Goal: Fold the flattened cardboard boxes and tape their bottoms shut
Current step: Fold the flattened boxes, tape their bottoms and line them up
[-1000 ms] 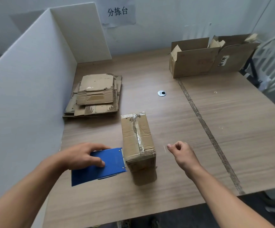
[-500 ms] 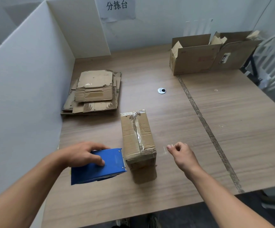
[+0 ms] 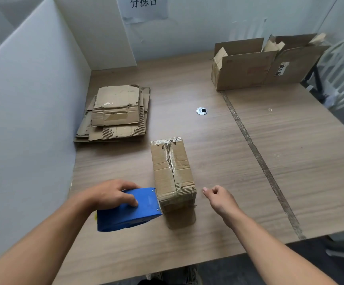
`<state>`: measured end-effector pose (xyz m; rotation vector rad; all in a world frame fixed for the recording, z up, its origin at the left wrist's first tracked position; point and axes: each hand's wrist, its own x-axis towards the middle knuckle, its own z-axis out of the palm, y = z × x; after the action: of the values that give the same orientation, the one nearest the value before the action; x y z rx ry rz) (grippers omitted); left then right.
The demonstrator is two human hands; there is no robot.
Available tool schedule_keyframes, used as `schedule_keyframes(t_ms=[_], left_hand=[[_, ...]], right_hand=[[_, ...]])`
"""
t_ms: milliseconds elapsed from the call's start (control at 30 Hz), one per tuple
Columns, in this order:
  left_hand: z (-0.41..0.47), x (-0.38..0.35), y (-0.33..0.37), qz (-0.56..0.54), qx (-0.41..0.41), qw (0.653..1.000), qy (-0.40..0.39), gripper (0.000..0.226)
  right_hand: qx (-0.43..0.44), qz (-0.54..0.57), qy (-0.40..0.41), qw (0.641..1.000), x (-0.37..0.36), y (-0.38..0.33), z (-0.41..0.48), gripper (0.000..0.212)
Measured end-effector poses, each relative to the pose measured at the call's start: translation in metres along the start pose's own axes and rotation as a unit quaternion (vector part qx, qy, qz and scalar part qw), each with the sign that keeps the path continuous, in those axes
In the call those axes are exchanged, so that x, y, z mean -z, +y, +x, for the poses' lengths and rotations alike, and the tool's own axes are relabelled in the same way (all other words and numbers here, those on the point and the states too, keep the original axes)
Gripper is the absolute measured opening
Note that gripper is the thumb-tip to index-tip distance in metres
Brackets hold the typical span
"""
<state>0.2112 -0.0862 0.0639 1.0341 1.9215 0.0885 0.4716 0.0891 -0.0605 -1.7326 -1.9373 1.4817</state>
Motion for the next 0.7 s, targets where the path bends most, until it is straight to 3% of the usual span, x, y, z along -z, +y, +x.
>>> schedule_keyframes(t_ms=[267,400,467,533,633,700], left_hand=[[0.008,0.001,0.001,0.067,0.012,0.997,0.023,0.027],[0.008,0.001,0.002,0.088,0.011,0.996,0.022,0.028],[0.009,0.002,0.004,0.093,0.01,0.995,0.021,0.029],[0.009,0.002,0.006,0.098,0.014,0.995,0.021,0.031],[0.008,0.001,0.007,0.108,0.017,0.994,0.024,0.032],[0.007,0.0,0.006,0.107,0.017,0.994,0.024,0.033]], right_hand=[[-0.123,0.107,-0.15,0.975,-0.017,-0.008,-0.004,0.036],[-0.125,0.089,-0.172,0.973,-0.015,-0.004,-0.006,0.042],[-0.061,0.03,-0.135,0.988,-0.018,0.002,-0.002,0.046],[0.059,-0.039,-0.07,0.995,-0.022,0.006,0.0,0.038],[0.209,-0.021,-0.012,0.978,-0.023,0.007,-0.006,0.016],[0.235,-0.003,-0.018,0.972,-0.02,0.009,-0.009,0.013]])
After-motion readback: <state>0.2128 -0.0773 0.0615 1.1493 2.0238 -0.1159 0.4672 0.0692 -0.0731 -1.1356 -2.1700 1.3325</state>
